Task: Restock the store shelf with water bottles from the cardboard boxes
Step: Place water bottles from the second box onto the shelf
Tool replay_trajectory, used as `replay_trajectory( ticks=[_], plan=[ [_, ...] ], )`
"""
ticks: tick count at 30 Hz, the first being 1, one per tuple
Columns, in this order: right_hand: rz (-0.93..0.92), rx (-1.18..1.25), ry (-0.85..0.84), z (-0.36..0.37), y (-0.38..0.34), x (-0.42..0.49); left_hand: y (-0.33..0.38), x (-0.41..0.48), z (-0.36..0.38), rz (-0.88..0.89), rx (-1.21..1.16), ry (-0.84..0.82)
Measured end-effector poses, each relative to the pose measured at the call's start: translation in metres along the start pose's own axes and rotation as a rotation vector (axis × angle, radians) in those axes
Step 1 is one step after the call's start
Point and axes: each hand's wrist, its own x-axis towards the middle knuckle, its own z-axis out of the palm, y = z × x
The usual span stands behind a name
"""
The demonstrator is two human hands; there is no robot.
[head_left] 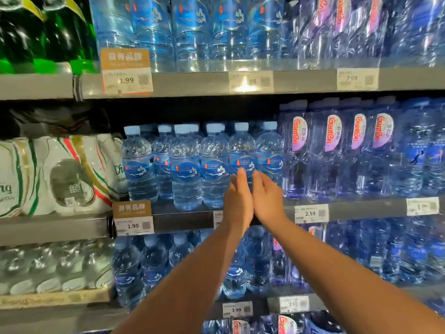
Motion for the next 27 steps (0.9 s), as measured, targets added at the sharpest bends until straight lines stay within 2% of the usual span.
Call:
replay_trajectory(
  ticks=[3, 7, 9, 12, 14, 16, 19, 27],
  plan=[
    [0.007, 0.034, 0.035, 0.0, 0.0, 0.003, 0.002, -0.003, -0.001, 0.023, -0.035, 0.062],
    [-0.073, 0.109, 0.206, 0.007, -0.003, -0.003, -0.004, -0.008, -0.022, 0.24, -0.181, 0.335],
    [-0.121, 0.124, 0.149, 0.015, -0.008, -0.01, -0.007, -0.002, -0.04, 0.333, -0.159, 0.453],
    [-0.143, 0.097, -0.032, 0.036, -0.018, -0.02, -0.009, 0.011, -0.062, 0.348, 0.01, 0.545],
    [-0.095, 0.04, -0.012, 0.047, -0.021, -0.02, -0.008, 0.02, -0.073, 0.31, 0.045, 0.601],
    [-0.042, -0.005, 0.071, 0.053, -0.024, -0.016, -0.007, 0.03, -0.086, 0.184, 0.055, 0.585],
    [-0.031, -0.11, 0.145, 0.06, -0.025, -0.012, -0.015, 0.035, -0.099, -0.003, 0.212, 0.464],
    [0.0, -0.084, 0.188, 0.064, -0.02, -0.011, -0.021, 0.039, -0.108, 0.054, 0.406, 0.455]
  ],
)
